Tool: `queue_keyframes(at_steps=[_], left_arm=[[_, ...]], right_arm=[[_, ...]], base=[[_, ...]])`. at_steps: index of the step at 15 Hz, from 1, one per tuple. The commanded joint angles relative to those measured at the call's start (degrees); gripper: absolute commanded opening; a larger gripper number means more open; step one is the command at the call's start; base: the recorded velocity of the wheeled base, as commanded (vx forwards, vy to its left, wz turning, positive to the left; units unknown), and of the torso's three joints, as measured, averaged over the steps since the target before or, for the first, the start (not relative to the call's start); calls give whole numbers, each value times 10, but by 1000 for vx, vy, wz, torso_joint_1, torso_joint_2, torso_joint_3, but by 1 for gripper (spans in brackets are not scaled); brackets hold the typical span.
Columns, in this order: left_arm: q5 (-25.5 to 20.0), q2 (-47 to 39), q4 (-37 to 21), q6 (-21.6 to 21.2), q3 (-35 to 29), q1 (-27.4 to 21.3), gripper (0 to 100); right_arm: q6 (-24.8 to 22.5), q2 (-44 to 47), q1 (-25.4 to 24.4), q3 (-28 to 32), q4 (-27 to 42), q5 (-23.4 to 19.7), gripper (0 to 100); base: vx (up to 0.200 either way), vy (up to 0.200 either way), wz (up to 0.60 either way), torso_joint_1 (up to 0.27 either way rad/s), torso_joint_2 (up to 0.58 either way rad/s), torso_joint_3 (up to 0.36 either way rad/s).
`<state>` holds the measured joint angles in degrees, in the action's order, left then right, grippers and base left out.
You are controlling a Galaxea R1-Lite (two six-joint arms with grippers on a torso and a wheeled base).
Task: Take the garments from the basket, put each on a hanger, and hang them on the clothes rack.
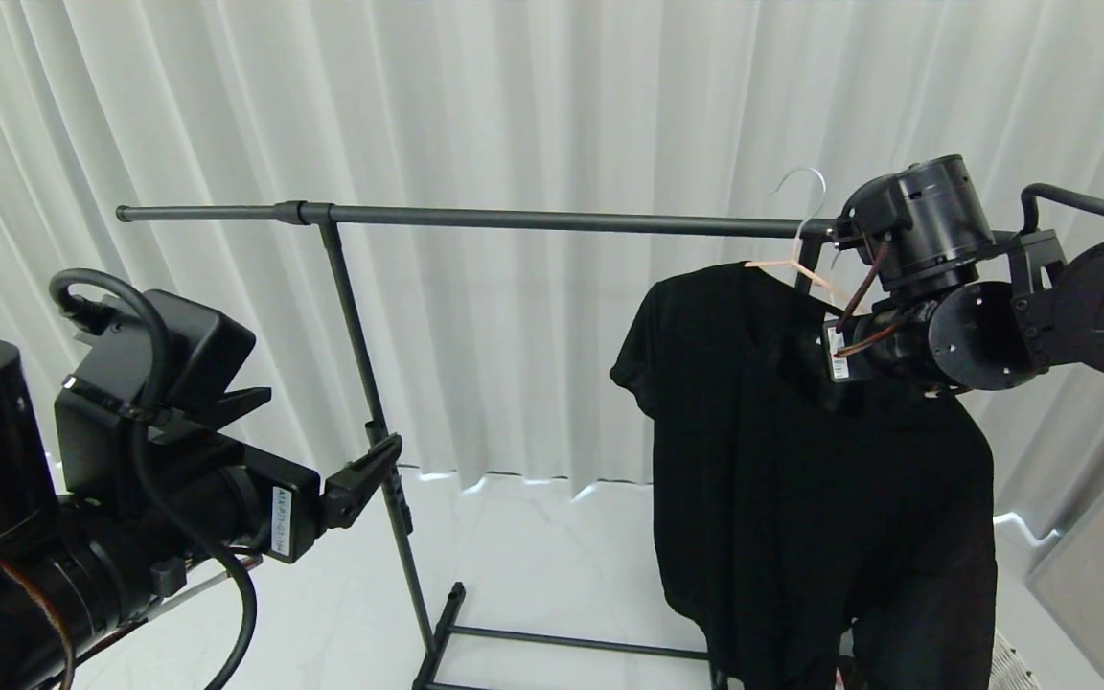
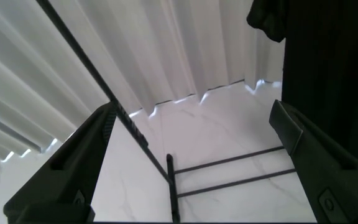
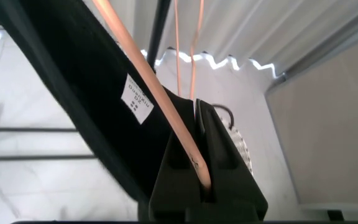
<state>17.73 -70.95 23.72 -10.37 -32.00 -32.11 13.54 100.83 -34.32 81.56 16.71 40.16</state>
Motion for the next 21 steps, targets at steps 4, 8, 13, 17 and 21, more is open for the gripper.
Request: queue_keyframes(at_steps=[4, 8, 13, 17, 21], left_arm=[[0, -1, 0, -1, 1, -1, 100], [0, 0, 0, -1, 9, -1, 100], [0, 4, 0, -1, 19, -23, 100], [1, 8, 0, -1, 24, -19, 100], [1, 18, 0, -1, 24, -20, 100]], right_arm=[[-1, -1, 0, -1, 0, 25, 0], [-2, 1, 0, -1, 0, 26, 0], [-4, 18, -1, 2, -1, 26, 0], [-29, 82, 1, 64, 2, 26, 0], [-39, 128, 2, 82, 2, 26, 0]], base=[[200, 0, 0, 2, 4, -1], [200, 0, 0, 4, 4, 6], [0, 0, 0, 0, 0, 0], [0, 0, 0, 0, 0, 0], [0, 0, 0, 0, 0, 0]])
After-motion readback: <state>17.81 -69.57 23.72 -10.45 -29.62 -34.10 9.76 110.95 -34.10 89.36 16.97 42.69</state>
